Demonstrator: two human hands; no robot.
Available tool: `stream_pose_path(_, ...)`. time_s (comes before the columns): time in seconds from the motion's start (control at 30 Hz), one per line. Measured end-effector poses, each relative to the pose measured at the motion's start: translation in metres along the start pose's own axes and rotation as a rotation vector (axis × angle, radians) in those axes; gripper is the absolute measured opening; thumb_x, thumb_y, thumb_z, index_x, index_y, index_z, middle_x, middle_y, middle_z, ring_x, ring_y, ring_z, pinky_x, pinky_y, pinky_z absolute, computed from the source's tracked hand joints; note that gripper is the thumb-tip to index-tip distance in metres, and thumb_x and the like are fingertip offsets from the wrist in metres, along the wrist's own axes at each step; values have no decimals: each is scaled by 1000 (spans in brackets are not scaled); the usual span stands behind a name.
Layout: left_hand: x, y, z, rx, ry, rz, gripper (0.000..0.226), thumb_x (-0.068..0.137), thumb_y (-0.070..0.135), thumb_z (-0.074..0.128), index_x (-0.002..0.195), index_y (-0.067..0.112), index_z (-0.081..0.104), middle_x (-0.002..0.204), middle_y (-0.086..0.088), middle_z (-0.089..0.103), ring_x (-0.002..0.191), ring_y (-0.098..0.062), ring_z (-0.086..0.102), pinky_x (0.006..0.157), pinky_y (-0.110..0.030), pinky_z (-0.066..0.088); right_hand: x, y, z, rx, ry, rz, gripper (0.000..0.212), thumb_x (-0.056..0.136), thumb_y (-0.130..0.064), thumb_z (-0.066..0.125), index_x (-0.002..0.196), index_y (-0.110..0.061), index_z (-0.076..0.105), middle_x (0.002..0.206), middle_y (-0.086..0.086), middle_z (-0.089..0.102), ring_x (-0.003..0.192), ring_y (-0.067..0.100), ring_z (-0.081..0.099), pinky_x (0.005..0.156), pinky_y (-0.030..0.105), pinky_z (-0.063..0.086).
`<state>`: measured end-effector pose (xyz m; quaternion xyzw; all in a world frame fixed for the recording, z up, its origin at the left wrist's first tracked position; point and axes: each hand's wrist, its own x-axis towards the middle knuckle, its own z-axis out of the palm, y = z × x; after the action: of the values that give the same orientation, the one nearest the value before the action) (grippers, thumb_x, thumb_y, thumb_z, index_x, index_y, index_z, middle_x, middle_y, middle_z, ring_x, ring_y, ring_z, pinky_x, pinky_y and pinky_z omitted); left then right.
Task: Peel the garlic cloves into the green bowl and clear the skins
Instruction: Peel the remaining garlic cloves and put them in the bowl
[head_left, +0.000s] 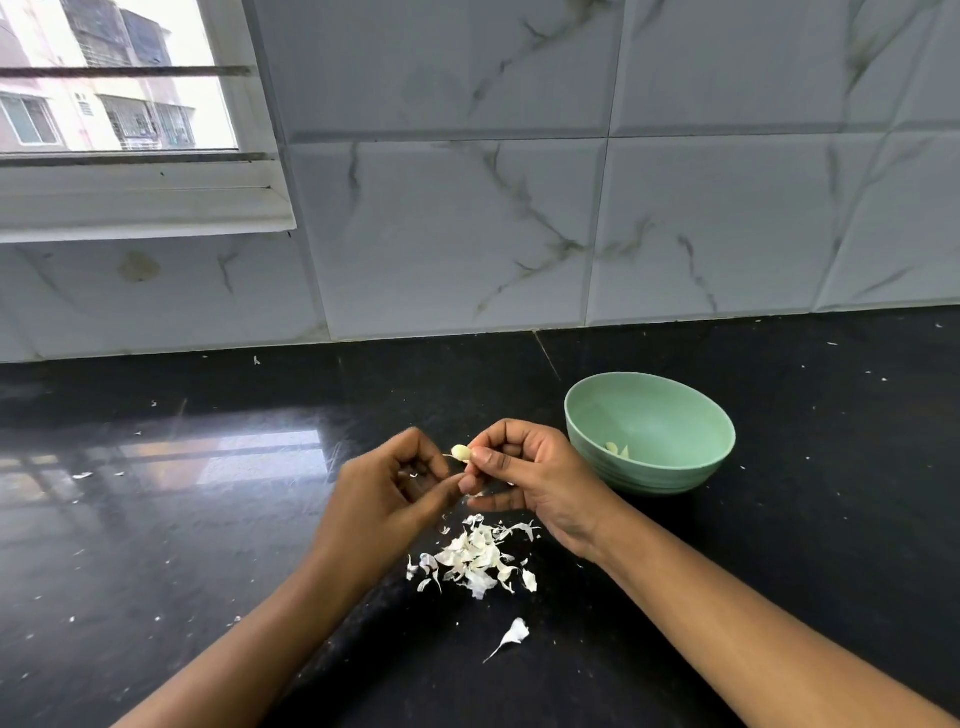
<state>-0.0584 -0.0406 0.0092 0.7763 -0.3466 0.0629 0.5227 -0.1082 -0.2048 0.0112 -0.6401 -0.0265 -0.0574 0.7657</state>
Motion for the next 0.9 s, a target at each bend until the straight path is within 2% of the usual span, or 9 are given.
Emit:
stream_pose_path(0.07,2,0,-2,6,53,16,26,67,33,78,85,39,60,82,15,66,55,-9,65,53,-16,49,0,0,0,-34,-22,32,4,91,-6,57,88,-4,59,70,2,69,65,10,65,61,25,58)
stream_pose_path(0.13,2,-1,-2,-4,39,46,31,71,19,79,90,39,67,84,18,69,59,-8,67,57,-17,52,0,1,1,-81,-42,52,7,92,-8,56,86,-7,60,73,4,68,62,9,63,59,25,58)
stream_pose_path(0.27,3,0,-1,-248,13,-87,13,65,23,75,75,32,75,75,1,75,62,-14,70,63,-24,57,0,1,4,-176,-35,33,13,93,-10,56,80,-8,57,69,5,58,58,9,57,59,28,57)
stream_pose_path(0.37,5,0,-1,-318,-28,-166,16,67,22,70,82,24,75,75,-6,75,62,-15,69,66,-28,59,0,-1,5,-285,-11,-2,14,95,-12,53,81,-9,54,66,2,53,57,6,52,56,27,57)
stream_pose_path(0.47,5,0,0,-387,-82,-221,18,76,17,64,90,13,73,76,-9,74,62,-15,69,64,-26,58,-1,-2,5,-357,1,-8,17,97,-14,50,81,-13,52,68,0,48,58,4,48,55,27,57)
stream_pose_path(0.63,4,-2,3,-485,-102,-266,15,86,3,57,92,4,71,71,-7,71,60,-13,67,60,-22,56,-1,-4,7,-252,-24,82,22,100,-18,44,80,-12,50,68,0,45,57,5,44,51,26,54)
stream_pose_path(0.9,3,0,6,-520,-44,-296,22,76,23,61,81,2,64,62,-3,63,52,-16,64,51,-22,52,-4,-5,12,-81,-43,197,24,101,-21,39,82,-12,52,68,0,46,56,6,42,44,21,47)
